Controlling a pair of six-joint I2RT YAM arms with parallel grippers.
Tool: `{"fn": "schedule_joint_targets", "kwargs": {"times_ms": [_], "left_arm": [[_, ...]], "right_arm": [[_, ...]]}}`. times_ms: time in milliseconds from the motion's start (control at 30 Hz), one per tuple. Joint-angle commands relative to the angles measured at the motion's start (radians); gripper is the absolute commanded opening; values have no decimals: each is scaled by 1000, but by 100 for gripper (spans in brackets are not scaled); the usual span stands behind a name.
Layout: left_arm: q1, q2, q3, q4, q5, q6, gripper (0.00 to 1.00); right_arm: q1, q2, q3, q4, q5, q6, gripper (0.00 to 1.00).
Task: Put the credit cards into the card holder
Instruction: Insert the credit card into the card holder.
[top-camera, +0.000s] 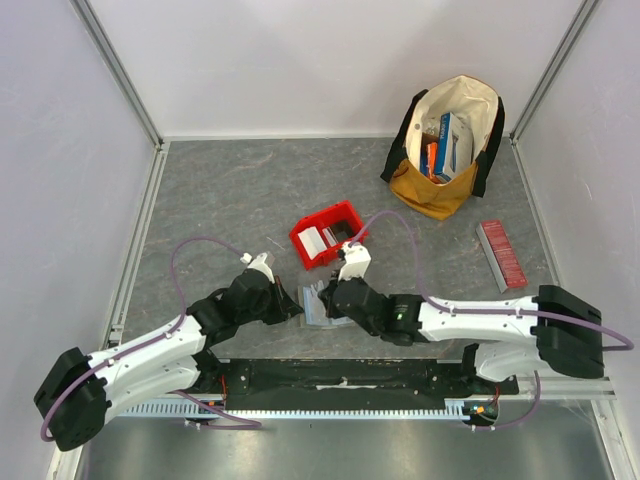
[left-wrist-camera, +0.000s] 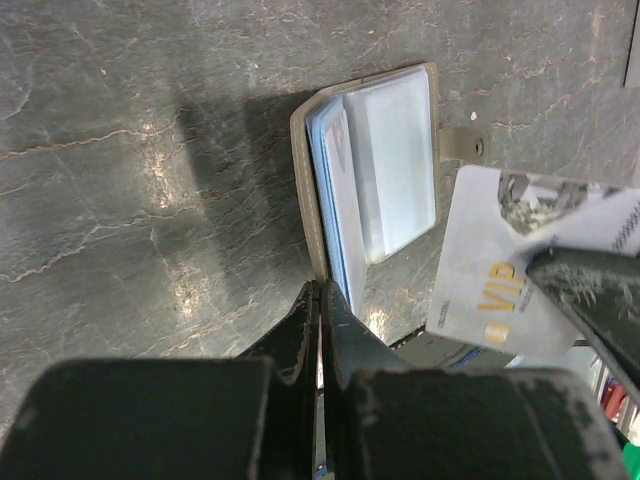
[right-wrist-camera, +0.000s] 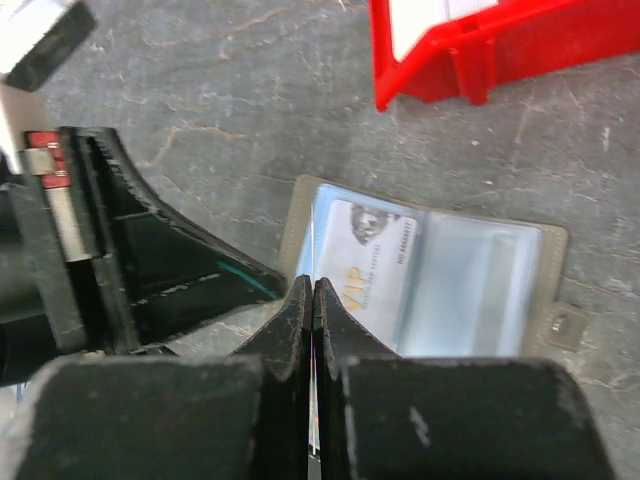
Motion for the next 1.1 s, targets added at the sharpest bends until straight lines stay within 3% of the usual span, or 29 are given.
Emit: {"fn": "schedule_joint_targets", "kwargs": {"times_ms": [0, 333, 1067], "left_arm": [[0, -7, 27, 22, 24, 15, 2], [2, -24, 21, 23, 21, 5, 2], [2, -34, 10, 25, 15, 4, 2]], "right_arm": [[88, 71, 85, 64, 289, 28, 0], [142, 215, 174, 44, 429, 5, 0], [143, 244, 177, 107, 372, -16, 0]]}}
